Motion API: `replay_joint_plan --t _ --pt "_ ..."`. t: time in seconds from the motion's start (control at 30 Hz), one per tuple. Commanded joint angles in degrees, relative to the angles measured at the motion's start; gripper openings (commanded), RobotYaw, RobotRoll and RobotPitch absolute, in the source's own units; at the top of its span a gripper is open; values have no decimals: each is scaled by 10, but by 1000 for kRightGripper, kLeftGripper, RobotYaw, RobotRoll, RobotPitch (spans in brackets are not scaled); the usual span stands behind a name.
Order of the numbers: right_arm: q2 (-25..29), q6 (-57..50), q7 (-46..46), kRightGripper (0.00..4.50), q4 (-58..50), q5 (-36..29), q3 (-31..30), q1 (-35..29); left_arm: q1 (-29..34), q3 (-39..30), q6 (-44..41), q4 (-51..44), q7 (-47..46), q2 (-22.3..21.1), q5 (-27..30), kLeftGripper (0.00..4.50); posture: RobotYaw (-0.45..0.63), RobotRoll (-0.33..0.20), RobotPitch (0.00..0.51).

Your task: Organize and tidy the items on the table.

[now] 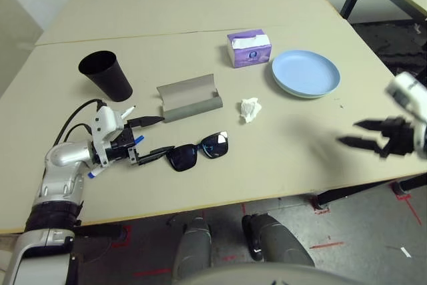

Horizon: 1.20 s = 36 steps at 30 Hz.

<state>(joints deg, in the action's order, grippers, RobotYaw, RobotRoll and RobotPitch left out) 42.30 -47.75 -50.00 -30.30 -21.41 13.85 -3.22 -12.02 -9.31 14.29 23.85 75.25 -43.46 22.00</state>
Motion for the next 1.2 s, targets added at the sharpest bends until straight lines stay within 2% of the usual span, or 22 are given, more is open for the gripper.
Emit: replay_joint_plan --t 0.03,0.13,0.3,0.5,0.97,1.2 --pt "-43 114 48 4450 2 48 -62 19 10 -9 -24 -14 8 -10 13 4500 -61 0 186" --pt "-67 205 70 4450 55 102 -124 61 12 -15 -45 -25 9 -15 22 4500 -48 0 186" --pt "-123 281 103 4450 148 138 -176 146 21 -29 -74 -45 1 -15 36 4500 -23 0 185" --pt "-153 325 106 4450 210 162 -221 180 30 -49 -121 -78 -14 -10 63 4500 -6 0 183" --pt "-214 298 114 4450 292 128 -215 226 38 -43 -133 -97 -26 0 56 4500 -14 0 178" --pt "-249 258 142 4450 322 101 -192 263 33 -44 -131 -91 -26 2 53 4500 -17 0 179"
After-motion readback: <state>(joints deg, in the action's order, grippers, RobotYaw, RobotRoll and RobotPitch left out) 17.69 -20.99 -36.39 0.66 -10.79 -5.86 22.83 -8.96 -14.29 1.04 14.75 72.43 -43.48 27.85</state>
